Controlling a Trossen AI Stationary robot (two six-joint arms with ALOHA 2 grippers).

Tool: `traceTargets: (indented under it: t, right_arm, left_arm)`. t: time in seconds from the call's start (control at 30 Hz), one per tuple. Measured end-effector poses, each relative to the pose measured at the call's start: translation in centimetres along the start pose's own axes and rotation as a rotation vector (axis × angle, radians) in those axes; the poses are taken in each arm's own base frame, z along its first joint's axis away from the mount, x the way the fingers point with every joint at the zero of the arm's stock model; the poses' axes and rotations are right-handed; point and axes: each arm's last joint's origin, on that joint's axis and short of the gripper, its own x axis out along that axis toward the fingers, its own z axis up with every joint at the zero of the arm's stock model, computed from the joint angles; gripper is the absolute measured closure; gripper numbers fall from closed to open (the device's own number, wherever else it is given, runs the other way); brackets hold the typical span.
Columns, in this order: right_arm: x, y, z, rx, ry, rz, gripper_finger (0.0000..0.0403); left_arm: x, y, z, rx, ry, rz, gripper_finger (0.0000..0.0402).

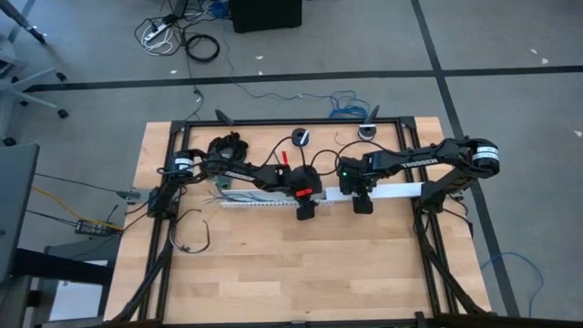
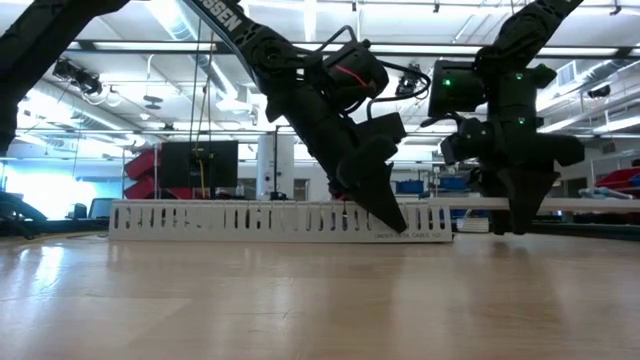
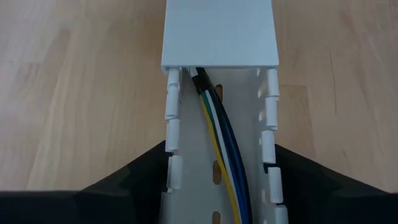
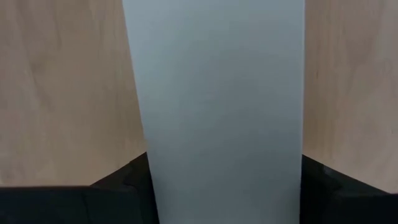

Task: Ziptie cables
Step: Close the white cable duct

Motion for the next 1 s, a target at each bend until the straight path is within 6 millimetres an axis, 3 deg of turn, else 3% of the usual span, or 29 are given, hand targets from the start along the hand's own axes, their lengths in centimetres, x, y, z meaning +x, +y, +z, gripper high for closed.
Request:
traceTargets:
  t: [0.63,1.0]
  right_arm:
    - [-0.06,0.22,0.08,-0.021,-0.012,0.081,0.0174]
    - [-0.25,0.24,0.51,-0.024,-0.05,0.088,0.0174]
  left_arm:
    - [0.0,-0.12,-0.04,0.001,0.005,-0.028,0.0166]
    - [0.11,-0.36,0.43,0.008,-0.052,-0.125,0.0114]
